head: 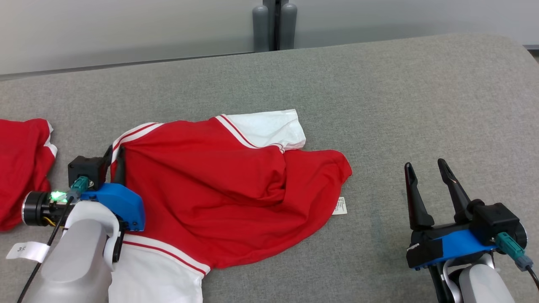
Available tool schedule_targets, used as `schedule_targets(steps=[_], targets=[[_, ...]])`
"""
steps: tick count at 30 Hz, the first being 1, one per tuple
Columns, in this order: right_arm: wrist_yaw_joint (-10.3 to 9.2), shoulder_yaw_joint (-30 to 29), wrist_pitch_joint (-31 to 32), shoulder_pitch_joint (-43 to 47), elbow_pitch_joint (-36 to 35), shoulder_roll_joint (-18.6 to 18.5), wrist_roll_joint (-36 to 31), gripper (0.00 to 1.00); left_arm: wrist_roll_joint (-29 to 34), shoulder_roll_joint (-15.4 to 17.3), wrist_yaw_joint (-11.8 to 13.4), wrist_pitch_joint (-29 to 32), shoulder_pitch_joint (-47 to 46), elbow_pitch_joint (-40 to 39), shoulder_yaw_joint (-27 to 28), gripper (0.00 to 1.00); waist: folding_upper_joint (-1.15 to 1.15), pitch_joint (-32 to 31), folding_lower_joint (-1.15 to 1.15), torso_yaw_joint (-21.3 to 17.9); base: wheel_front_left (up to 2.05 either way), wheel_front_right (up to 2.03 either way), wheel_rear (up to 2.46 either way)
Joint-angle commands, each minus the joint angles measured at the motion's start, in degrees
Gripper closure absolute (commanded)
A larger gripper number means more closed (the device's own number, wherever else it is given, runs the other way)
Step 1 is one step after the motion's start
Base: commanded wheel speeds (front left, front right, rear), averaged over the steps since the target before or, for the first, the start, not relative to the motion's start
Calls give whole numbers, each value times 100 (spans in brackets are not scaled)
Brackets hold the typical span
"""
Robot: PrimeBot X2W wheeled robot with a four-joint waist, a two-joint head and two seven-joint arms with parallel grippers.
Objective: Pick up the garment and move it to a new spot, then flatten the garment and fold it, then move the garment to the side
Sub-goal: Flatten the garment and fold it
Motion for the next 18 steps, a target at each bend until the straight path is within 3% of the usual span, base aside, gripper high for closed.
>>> schedule_targets(steps=[1,5,11,18], targets=[[1,7,-19,-58,0,1,3,0,-1,-11,45,-39,-37,-18,44,0,0,-3,0,6,0,0,0],[1,20,-19,-7,38,0,43,0,-66,-101,147,-148,178,-290,273,0,0,-87,0,72,0,0,0],[1,1,-19,73,69,0,39,0,174,-161,358,-151,949,-1773,989,0,0,-286,0,230,0,0,0],[2,-34,-19,200,119,-1,33,0,655,-460,388,-151,2152,-3280,1752,0,0,-517,0,463,0,0,0]])
